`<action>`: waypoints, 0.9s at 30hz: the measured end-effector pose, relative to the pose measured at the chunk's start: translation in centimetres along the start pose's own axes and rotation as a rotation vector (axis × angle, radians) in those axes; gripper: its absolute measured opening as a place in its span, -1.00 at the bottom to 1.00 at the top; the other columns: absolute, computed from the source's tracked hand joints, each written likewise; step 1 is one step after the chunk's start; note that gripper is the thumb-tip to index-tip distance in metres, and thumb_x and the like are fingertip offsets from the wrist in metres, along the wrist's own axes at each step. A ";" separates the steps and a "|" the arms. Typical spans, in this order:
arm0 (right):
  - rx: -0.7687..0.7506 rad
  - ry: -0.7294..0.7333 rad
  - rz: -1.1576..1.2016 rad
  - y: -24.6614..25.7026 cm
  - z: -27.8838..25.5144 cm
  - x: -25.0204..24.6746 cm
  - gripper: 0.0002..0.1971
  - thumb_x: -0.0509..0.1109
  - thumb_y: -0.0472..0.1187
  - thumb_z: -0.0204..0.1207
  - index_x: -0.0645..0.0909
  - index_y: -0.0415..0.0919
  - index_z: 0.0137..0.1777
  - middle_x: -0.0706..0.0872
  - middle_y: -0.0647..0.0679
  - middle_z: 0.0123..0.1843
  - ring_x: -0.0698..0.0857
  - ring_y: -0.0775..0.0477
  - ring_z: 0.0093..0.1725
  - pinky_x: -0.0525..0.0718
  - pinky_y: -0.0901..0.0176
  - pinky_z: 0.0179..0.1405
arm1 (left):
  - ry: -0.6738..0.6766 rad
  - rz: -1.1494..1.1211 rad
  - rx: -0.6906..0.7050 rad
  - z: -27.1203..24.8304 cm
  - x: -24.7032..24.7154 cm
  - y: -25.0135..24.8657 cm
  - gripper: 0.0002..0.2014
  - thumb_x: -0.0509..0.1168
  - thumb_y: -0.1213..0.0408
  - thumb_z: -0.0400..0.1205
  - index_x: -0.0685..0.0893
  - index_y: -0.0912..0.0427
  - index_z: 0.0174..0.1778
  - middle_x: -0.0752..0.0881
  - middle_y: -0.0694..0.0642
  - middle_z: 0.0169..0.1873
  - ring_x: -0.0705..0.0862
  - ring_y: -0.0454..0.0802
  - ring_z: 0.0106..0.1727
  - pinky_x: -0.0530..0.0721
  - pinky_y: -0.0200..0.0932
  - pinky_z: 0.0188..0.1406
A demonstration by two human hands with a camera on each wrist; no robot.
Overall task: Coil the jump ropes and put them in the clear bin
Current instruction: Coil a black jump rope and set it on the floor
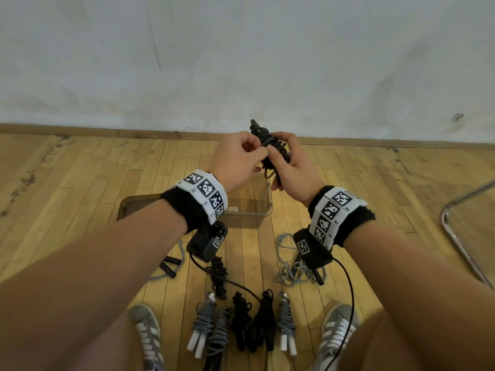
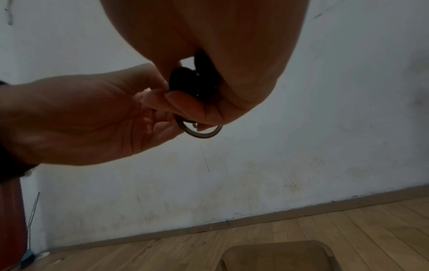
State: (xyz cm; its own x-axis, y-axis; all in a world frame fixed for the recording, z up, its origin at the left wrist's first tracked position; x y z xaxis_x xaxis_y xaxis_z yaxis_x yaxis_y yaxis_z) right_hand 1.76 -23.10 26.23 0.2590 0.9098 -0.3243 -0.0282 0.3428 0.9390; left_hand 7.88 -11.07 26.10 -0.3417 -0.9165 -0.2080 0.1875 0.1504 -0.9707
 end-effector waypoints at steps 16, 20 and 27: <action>0.165 0.038 0.134 -1.1 -0.1 0.1 -0.68 0.14 -0.11 0.84 0.36 -0.03 0.55 0.69 -0.26 0.19 0.66 0.03 -0.52 0.60 0.22 -0.56 | 0.101 0.069 0.052 0.4 -0.8 -1.1 -0.88 0.56 0.37 0.58 0.76 0.10 -0.09 0.85 0.20 -0.06 0.86 0.05 -0.03 0.88 0.06 -0.02; 0.120 0.079 0.125 -0.8 -0.4 0.6 -0.65 0.14 -0.14 0.84 0.32 0.05 0.58 0.68 -0.28 0.22 0.66 -0.03 -0.51 0.59 0.21 -0.58 | 0.071 0.135 0.074 0.5 -1.1 -1.0 -0.91 0.58 0.29 0.56 0.79 0.12 -0.14 0.87 0.14 -0.17 0.87 0.07 -0.13 0.86 0.21 -0.02; 0.113 0.112 0.079 -0.6 -0.9 1.1 -0.72 0.10 -0.19 0.84 0.42 0.03 0.49 0.67 -0.18 0.13 0.63 -0.07 -0.50 0.57 0.19 -0.60 | 0.122 0.336 0.133 0.4 -1.0 -1.7 -0.86 0.61 0.26 0.49 0.77 0.09 -0.14 0.85 0.00 -0.27 0.85 -0.11 -0.21 0.82 -0.15 -0.03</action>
State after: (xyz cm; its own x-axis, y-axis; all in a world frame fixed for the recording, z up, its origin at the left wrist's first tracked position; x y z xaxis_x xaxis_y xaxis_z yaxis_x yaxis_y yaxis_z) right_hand 1.17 -22.05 25.25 0.1511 0.9554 -0.2538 0.0659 0.2464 0.9669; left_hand 8.31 -10.55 28.01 -0.3464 -0.7725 -0.5323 0.4223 0.3783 -0.8238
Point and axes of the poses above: each hand's wrist, its own z-axis towards the middle knuckle, its own x-axis out of the palm, y = z × x, the point moved 9 cm from there along z, towards the middle knuckle
